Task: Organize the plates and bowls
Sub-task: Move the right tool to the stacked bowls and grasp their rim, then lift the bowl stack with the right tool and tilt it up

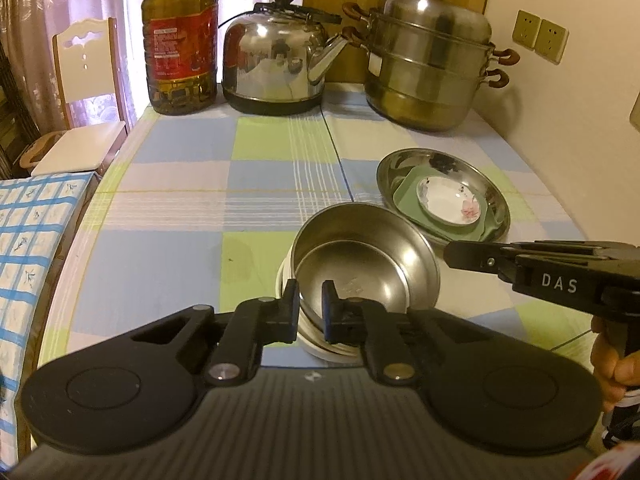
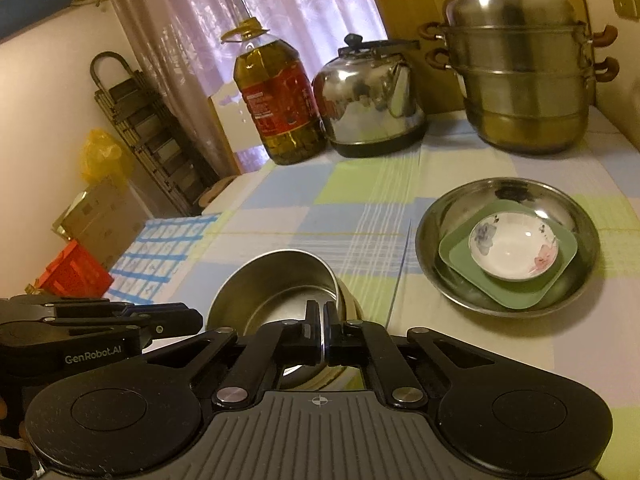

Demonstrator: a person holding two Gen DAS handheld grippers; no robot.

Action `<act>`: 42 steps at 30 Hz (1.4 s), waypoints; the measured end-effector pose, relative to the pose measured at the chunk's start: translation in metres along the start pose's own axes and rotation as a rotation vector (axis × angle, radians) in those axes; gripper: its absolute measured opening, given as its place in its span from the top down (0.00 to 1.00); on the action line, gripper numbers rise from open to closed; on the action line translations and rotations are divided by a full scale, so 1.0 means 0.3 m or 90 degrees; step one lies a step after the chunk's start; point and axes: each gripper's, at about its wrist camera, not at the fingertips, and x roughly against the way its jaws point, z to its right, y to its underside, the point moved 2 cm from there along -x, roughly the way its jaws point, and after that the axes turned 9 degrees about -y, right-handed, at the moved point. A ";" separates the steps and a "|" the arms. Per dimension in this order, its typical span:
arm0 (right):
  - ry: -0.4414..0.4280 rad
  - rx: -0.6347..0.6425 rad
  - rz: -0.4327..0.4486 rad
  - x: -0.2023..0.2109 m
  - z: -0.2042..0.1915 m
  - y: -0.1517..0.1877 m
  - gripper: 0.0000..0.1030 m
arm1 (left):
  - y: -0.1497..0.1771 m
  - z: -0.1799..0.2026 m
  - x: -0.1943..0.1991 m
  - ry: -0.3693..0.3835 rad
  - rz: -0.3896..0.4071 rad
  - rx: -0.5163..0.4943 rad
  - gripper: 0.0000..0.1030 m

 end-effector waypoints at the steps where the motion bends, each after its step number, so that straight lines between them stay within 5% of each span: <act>1: 0.001 0.000 -0.003 -0.005 0.005 0.006 0.98 | 0.001 -0.002 -0.009 0.001 -0.004 -0.001 0.93; 28: -0.009 -0.097 -0.042 -0.061 0.116 0.016 0.98 | 0.004 -0.033 -0.095 0.013 -0.058 0.027 0.92; 32: -0.001 -0.124 -0.033 -0.056 0.133 0.000 0.98 | 0.000 -0.071 -0.083 0.032 -0.063 0.073 0.81; 42: -0.009 -0.147 -0.014 -0.087 0.147 -0.026 0.91 | -0.004 -0.084 -0.129 0.047 -0.081 0.099 0.78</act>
